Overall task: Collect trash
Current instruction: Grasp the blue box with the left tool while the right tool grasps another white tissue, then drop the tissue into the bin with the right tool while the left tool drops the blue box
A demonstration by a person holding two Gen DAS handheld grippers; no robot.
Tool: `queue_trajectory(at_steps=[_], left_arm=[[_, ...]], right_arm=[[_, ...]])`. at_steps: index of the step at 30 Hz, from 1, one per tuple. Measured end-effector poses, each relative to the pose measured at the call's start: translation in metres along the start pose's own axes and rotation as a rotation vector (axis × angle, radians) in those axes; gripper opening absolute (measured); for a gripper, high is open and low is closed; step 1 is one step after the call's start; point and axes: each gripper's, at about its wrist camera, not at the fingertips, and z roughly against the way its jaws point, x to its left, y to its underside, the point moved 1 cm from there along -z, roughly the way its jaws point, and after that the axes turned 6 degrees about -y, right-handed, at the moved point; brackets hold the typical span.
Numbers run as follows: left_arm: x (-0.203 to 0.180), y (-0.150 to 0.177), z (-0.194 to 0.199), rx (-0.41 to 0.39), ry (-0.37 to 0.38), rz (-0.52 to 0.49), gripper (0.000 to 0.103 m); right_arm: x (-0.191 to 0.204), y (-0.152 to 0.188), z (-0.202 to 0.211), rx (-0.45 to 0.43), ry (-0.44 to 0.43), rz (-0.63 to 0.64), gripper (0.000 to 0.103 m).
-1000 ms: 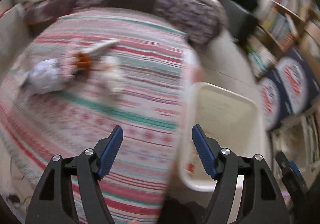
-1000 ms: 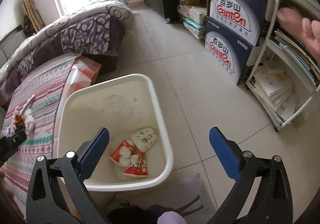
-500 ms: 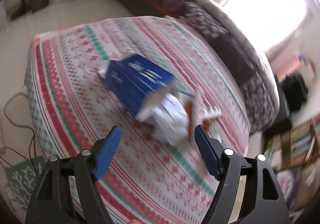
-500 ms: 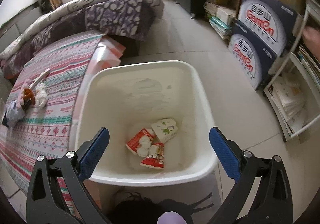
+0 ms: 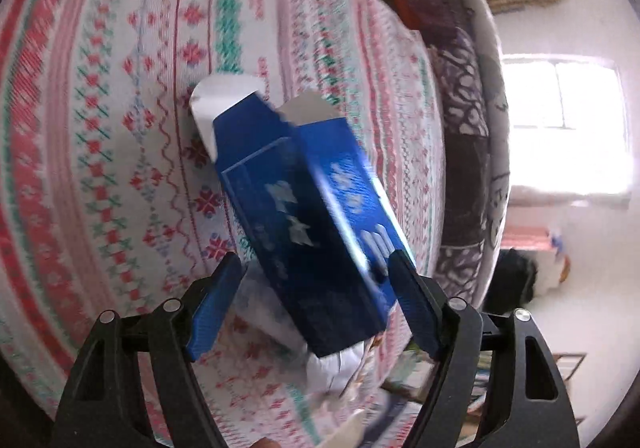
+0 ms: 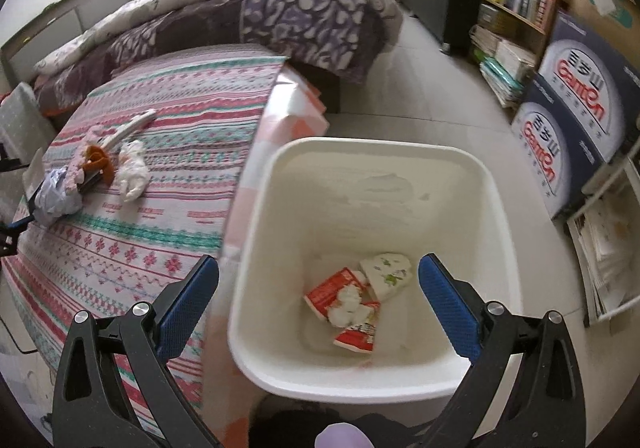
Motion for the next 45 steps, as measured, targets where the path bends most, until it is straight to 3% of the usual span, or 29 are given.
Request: queue_trajectory(at_steps=[3,6,11,17,22,27,29,31,32,45], left_arm=[[0.002,-0.009,-0.006,0.023,0.040,-0.001,0.053],[-0.004,-0.013,-0.006,0.029,0.060,-0.038,0.044],[-0.016,-0.014,0.012,-0.030,0.049,-0.154,0.026],[-0.028,0.012,0.057,-0.264,-0.131,-0.486,0.025],[-0.019,0.036,0.082,-0.372,-0.217,-0.657,0.025],[-0.004,0.050,0.094,-0.382,-0.246,-0.721,0.025],[0.001,0.053,0.095,-0.376,-0.252,-0.727,0.025],[0.005,0.057,0.095,-0.371,-0.257,-0.731,0.025],[0.007,0.058,0.094,-0.367,-0.262,-0.733,0.025],[0.012,0.100,0.096,-0.381,-0.297,-0.825,0.026]], right_arm=[[0.013,-0.006,-0.007,0.006,-0.008,0.028,0.096],[0.031,-0.012,-0.016,0.017,-0.014,0.054,0.096],[0.059,-0.025,-0.032,0.037,-0.056,0.085,0.096],[0.110,-0.047,-0.059,0.037,-0.118,0.180,0.096],[0.148,-0.059,-0.080,0.037,-0.162,0.251,0.092],[0.165,-0.059,-0.103,0.085,-0.175,0.299,0.067],[0.167,-0.057,-0.108,0.093,-0.184,0.299,0.064],[0.167,-0.055,-0.111,0.100,-0.197,0.301,0.051],[0.168,-0.054,-0.112,0.105,-0.212,0.301,0.036],[0.144,-0.038,-0.053,0.006,-0.228,0.219,0.035]])
